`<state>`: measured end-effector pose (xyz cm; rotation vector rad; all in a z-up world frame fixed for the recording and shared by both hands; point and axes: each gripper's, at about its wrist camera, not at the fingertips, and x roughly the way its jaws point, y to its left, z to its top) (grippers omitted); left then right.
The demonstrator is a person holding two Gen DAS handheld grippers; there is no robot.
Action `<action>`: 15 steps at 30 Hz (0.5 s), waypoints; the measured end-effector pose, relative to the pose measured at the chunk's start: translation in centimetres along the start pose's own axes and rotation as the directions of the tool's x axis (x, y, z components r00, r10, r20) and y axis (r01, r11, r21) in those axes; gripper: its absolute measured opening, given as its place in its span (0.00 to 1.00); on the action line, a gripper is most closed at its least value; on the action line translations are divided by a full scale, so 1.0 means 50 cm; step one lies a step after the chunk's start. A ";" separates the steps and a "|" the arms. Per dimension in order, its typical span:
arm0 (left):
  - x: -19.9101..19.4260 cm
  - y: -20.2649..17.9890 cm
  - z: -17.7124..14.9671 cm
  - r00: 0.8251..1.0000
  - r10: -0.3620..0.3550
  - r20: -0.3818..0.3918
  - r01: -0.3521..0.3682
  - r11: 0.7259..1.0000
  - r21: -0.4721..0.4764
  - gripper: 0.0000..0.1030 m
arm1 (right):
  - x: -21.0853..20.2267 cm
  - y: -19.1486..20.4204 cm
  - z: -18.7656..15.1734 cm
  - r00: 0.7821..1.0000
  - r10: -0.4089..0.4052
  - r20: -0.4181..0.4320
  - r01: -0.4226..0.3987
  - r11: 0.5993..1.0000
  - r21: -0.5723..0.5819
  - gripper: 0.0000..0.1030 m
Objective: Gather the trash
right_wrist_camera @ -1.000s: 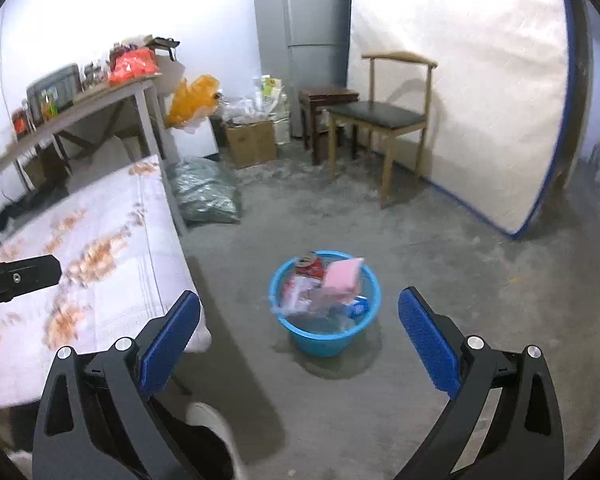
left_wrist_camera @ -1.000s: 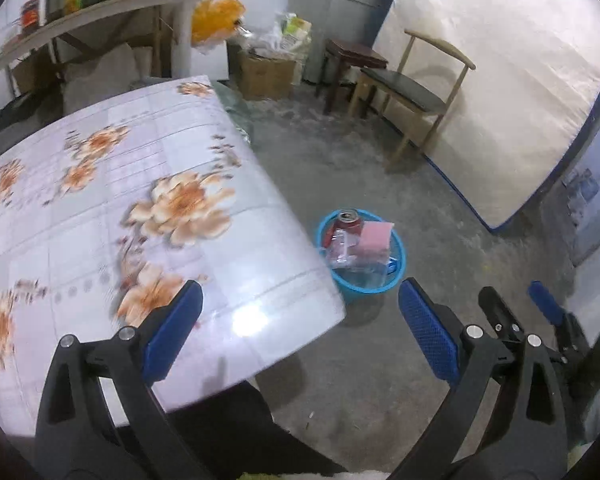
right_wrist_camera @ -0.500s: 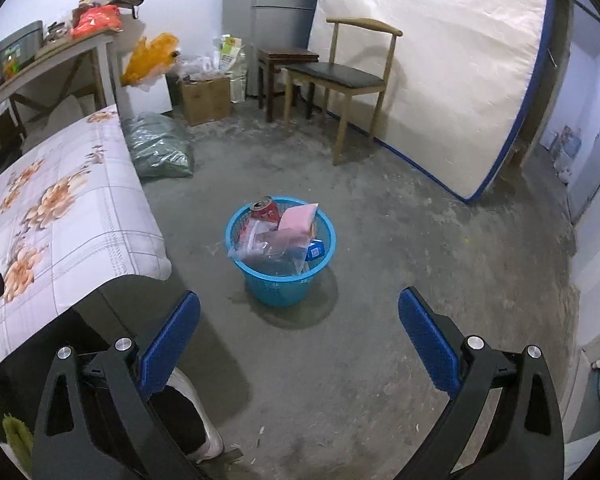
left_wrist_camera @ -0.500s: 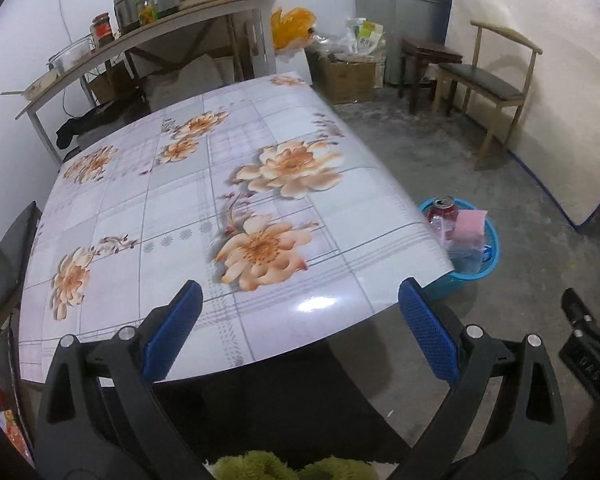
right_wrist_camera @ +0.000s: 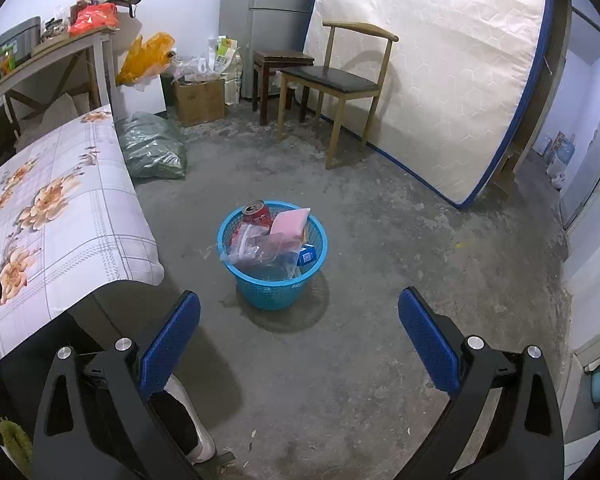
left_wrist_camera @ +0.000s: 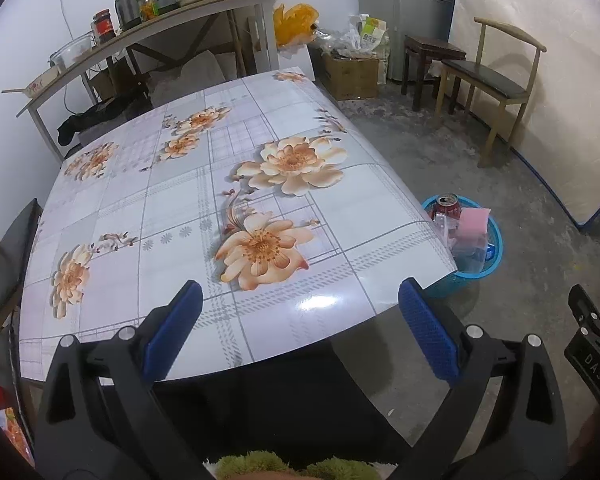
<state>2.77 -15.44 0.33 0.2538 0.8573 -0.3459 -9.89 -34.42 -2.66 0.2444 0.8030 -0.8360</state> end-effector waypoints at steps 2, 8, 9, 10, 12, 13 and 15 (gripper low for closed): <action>0.000 -0.001 -0.002 1.000 -0.001 -0.002 0.001 1.000 -0.002 0.92 | 0.000 -0.002 0.000 1.000 0.001 -0.003 -0.001 1.000 0.000 0.94; 0.001 0.000 -0.004 1.000 -0.004 -0.007 0.004 1.000 -0.005 0.92 | -0.001 -0.002 -0.001 1.000 -0.002 -0.001 0.002 1.000 -0.002 0.94; 0.002 -0.001 -0.004 1.000 -0.005 -0.008 0.005 1.000 -0.007 0.92 | -0.001 -0.002 -0.001 1.000 -0.002 -0.001 0.002 1.000 -0.003 0.94; 0.002 0.000 -0.004 1.000 -0.003 -0.006 0.003 1.000 -0.006 0.92 | -0.001 -0.002 -0.001 1.000 -0.003 -0.002 0.003 1.000 -0.002 0.94; 0.002 0.000 -0.004 1.000 -0.003 -0.007 0.003 1.000 -0.007 0.92 | -0.001 -0.002 -0.001 1.000 -0.002 -0.002 0.002 1.000 -0.002 0.94; 0.003 0.000 -0.004 1.000 -0.003 -0.006 0.003 1.000 -0.007 0.92 | -0.001 -0.001 -0.001 1.000 -0.002 -0.003 0.002 1.000 -0.003 0.94; 0.003 0.002 -0.005 1.000 -0.004 -0.007 0.004 1.000 -0.006 0.92 | -0.002 -0.001 -0.002 1.000 -0.002 -0.003 0.002 1.000 -0.002 0.94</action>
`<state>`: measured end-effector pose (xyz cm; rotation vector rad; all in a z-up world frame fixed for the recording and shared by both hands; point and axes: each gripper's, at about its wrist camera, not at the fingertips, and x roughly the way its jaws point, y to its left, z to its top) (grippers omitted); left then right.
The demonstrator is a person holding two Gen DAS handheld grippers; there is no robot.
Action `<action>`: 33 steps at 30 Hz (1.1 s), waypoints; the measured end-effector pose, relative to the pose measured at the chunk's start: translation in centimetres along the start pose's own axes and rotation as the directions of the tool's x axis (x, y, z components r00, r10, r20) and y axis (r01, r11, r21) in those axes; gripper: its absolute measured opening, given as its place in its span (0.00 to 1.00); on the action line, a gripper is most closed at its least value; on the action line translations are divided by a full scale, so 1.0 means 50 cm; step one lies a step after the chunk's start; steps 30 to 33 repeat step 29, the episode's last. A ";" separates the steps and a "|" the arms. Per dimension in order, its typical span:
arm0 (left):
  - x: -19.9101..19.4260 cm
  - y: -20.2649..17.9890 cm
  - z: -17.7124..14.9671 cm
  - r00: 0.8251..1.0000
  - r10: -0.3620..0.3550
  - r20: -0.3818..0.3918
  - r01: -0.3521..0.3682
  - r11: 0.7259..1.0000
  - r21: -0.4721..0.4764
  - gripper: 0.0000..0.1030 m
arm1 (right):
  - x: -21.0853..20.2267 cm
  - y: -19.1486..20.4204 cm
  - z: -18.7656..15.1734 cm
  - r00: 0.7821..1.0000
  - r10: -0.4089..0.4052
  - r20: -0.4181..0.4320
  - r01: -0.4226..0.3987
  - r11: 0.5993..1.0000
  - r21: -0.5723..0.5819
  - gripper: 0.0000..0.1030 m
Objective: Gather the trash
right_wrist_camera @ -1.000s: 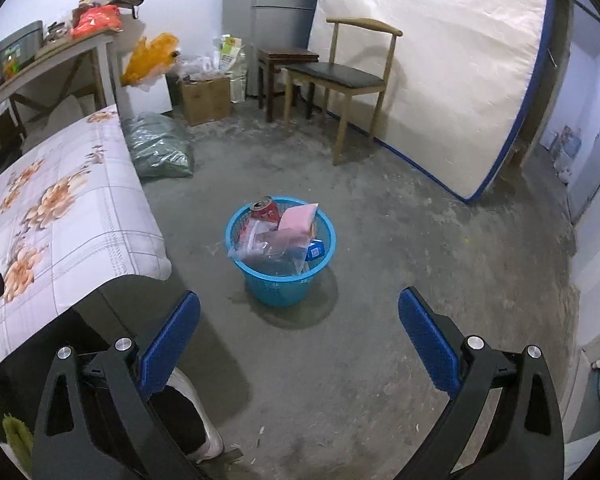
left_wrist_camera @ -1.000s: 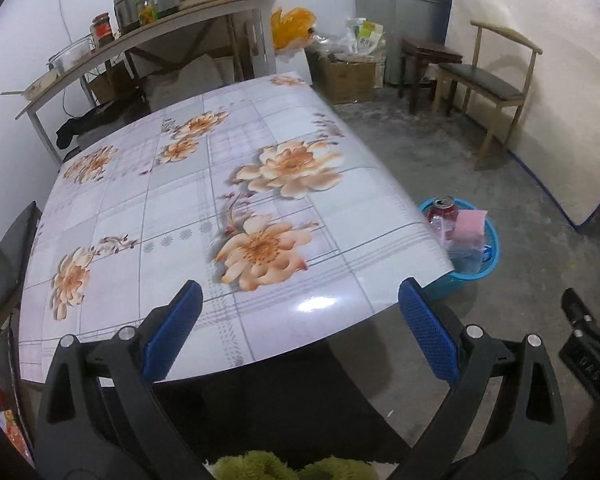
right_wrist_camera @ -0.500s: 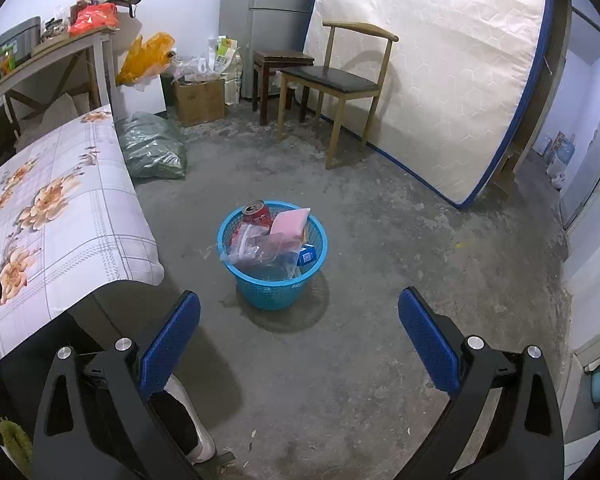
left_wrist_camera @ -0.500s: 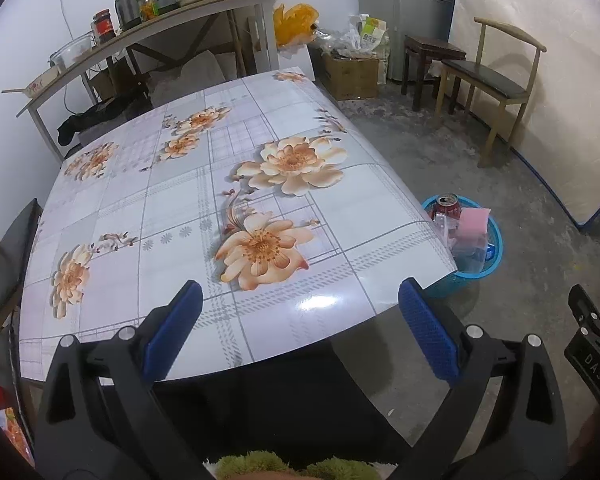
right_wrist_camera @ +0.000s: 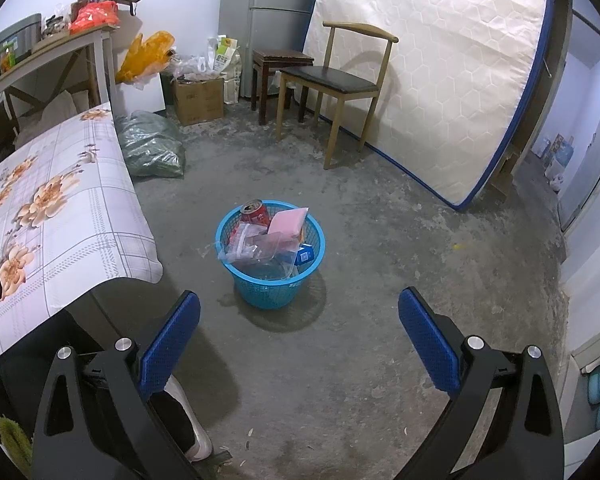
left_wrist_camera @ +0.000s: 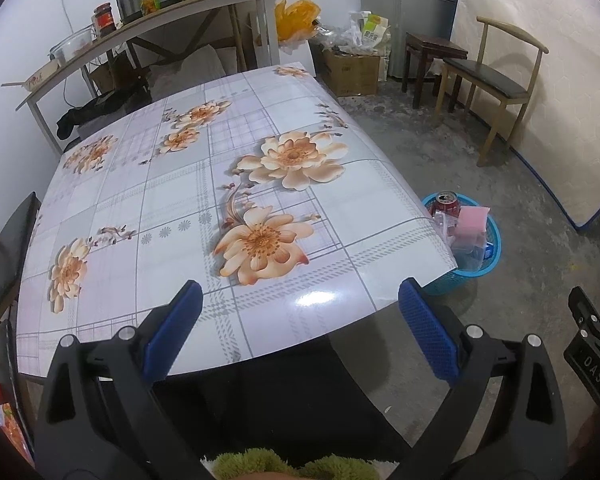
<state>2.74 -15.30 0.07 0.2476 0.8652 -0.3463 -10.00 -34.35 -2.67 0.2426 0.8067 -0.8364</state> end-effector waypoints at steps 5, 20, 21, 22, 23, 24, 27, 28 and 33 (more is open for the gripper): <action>0.003 0.001 -0.002 1.000 -0.001 -0.002 0.001 1.000 -0.003 0.92 | 0.001 -0.002 0.003 1.000 -0.001 -0.001 0.001 1.000 -0.008 0.94; 0.001 0.003 -0.007 1.000 -0.002 -0.002 0.002 1.000 -0.012 0.92 | 0.000 -0.004 0.007 1.000 -0.002 0.003 0.002 1.000 -0.010 0.94; 0.000 0.001 -0.007 1.000 -0.003 -0.003 0.003 1.000 -0.013 0.92 | 0.000 -0.004 0.008 1.000 -0.002 0.004 0.002 1.000 -0.010 0.94; 0.000 0.004 -0.005 1.000 -0.003 -0.003 0.003 1.000 -0.013 0.92 | -0.001 -0.004 0.009 1.000 -0.001 0.005 0.002 1.000 -0.010 0.94; 0.000 0.003 -0.006 1.000 -0.004 -0.004 0.004 1.000 -0.014 0.92 | -0.001 -0.005 0.010 1.000 -0.001 0.005 0.001 1.000 -0.009 0.94; 0.001 0.005 -0.005 1.000 -0.004 -0.004 0.004 1.000 -0.012 0.92 | -0.003 -0.004 0.014 1.000 0.000 0.006 0.000 1.000 -0.010 0.94; 0.000 0.003 -0.007 1.000 -0.005 -0.004 0.005 1.000 -0.014 0.92 | -0.006 -0.005 0.019 1.000 -0.001 0.009 0.001 1.000 -0.011 0.94; 0.000 0.003 -0.007 1.000 -0.005 -0.004 0.005 1.000 -0.015 0.92 | -0.006 -0.005 0.020 1.000 -0.001 0.009 0.001 1.000 -0.010 0.94; 0.001 0.006 -0.004 1.000 -0.005 -0.003 0.005 1.000 -0.013 0.92 | -0.006 -0.005 0.019 1.000 0.000 0.008 0.000 1.000 -0.010 0.94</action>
